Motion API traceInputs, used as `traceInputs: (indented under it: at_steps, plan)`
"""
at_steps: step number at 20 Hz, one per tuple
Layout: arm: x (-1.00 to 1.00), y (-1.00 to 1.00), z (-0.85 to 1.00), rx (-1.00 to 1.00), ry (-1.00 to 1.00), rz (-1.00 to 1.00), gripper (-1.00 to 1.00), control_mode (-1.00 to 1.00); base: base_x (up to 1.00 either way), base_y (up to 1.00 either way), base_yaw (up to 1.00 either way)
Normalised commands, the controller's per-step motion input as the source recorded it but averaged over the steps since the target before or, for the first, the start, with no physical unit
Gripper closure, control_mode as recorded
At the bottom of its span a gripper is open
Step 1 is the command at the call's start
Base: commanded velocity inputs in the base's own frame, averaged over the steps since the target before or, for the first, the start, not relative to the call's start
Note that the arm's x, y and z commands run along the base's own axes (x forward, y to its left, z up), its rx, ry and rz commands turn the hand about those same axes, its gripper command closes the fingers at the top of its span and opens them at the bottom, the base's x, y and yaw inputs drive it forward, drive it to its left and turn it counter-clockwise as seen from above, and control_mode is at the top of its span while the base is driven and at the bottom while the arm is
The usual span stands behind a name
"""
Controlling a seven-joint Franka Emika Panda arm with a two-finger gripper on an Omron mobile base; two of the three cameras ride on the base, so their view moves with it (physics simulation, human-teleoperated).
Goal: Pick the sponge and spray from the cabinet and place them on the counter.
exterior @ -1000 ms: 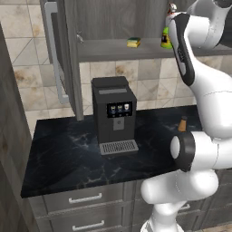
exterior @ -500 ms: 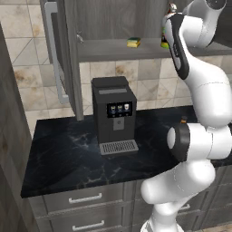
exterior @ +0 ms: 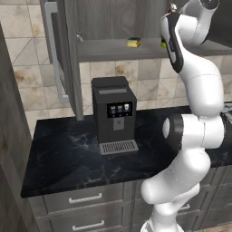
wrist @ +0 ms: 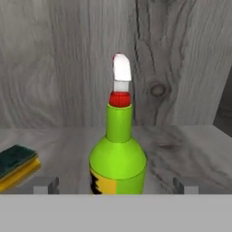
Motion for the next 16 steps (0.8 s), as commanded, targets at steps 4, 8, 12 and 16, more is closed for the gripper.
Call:
traceInputs:
  at_steps: [4, 8, 12, 16]
  plan:
    - [0.36, -0.07, 0.0, 0.0, 0.02, 0.01, -1.0, -1.0, 0.0, 0.0, 0.0]
    - [0.38, -0.04, 0.0, 0.0, 0.04, 0.0, -1.0, -1.0, 0.0, 0.0, 0.0]
    - [0.37, -0.08, 0.0, 0.0, 0.03, 0.0, -1.0, -1.0, 0.0, 0.0, 0.0]
    - [0.35, -0.09, 0.0, 0.0, 0.03, 0.0, -1.0, -1.0, 0.0, 0.0, 0.0]
